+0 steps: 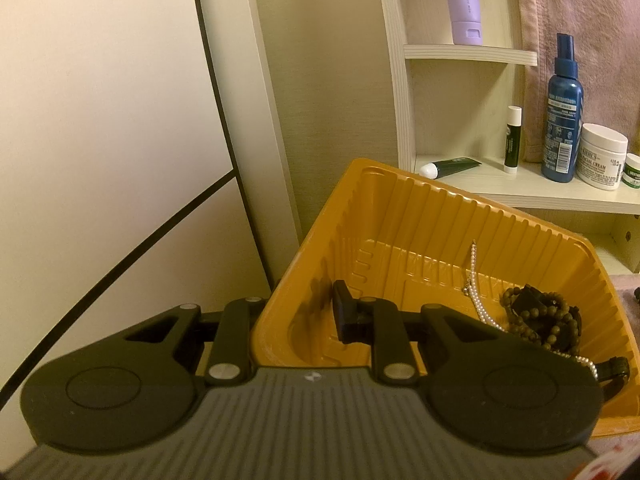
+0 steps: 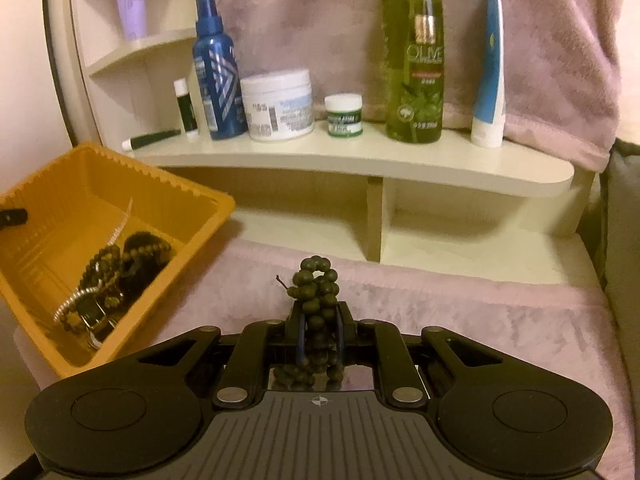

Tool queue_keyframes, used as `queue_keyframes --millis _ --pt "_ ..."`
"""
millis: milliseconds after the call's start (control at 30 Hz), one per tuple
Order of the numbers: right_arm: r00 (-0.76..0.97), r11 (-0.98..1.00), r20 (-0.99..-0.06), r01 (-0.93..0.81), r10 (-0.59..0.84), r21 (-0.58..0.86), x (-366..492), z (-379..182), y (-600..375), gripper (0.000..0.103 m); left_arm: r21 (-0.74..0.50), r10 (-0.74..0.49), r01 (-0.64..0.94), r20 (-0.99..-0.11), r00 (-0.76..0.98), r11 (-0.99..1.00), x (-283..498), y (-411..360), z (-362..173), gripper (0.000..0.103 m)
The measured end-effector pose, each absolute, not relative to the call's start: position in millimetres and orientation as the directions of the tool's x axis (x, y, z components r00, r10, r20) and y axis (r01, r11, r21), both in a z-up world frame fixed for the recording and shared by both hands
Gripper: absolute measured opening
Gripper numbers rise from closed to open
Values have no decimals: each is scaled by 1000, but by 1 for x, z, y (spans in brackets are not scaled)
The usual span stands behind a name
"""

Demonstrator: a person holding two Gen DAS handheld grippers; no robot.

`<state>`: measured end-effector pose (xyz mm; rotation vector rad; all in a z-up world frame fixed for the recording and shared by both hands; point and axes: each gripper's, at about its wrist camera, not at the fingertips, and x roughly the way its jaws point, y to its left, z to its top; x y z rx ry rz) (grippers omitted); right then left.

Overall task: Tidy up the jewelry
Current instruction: 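Lift the long dark bead necklace toward the orange tray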

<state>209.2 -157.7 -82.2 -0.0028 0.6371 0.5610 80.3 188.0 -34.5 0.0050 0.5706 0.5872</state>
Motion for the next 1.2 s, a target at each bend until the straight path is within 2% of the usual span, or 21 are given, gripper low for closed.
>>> queue_keyframes --millis 267,700,1200 --pt "684 855 -521 -468 511 224 206 -56 -184 15 163 525 -523 -507 683 837 80 188 -34 20" --pt "709 835 -448 -507 544 212 198 4 -199 15 159 525 -524 -505 685 837 80 187 -34 20" --pt "686 771 -363 -607 630 192 192 60 -175 14 152 518 -517 -493 699 842 78 187 -29 20"
